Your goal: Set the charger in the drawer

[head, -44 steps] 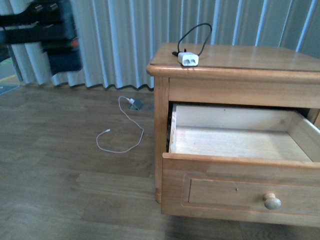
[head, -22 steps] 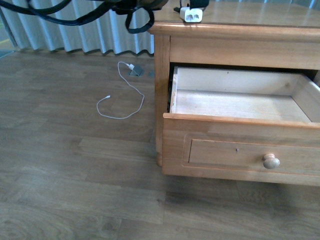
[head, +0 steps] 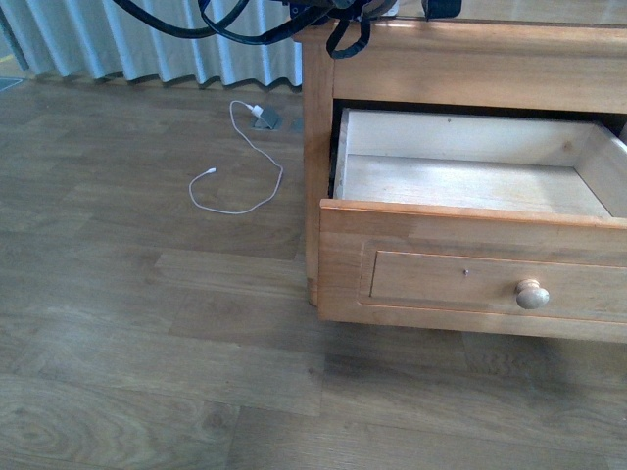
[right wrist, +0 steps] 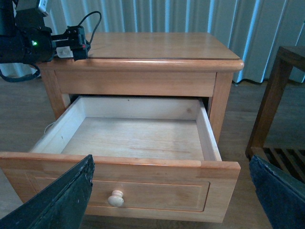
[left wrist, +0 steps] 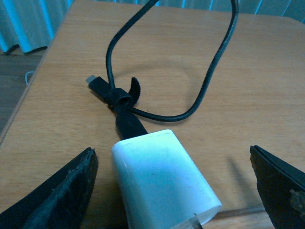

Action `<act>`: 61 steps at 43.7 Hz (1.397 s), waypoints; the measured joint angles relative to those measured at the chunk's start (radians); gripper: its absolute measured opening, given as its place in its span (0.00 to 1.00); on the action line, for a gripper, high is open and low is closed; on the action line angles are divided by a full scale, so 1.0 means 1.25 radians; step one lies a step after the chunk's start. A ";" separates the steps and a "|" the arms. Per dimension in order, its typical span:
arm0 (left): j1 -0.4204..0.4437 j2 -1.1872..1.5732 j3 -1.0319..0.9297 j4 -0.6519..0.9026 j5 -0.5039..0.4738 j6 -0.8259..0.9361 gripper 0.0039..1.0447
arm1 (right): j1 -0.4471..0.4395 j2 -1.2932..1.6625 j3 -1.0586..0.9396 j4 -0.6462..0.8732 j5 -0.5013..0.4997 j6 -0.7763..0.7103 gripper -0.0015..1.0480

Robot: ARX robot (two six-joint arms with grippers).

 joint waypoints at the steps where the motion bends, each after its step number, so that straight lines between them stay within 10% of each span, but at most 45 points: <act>1: 0.000 0.000 0.001 -0.001 0.002 0.001 0.94 | 0.000 0.000 0.000 0.000 0.000 0.000 0.92; 24: -0.001 0.007 0.009 -0.007 -0.013 0.036 0.39 | 0.000 0.000 0.000 0.000 0.000 0.000 0.92; 38: 0.000 -0.137 -0.224 0.135 0.022 0.046 0.38 | 0.000 0.000 0.000 0.000 0.000 0.000 0.92; 61: -0.070 -0.324 -0.533 0.063 0.305 0.187 0.38 | 0.000 0.000 0.000 0.000 0.000 0.000 0.92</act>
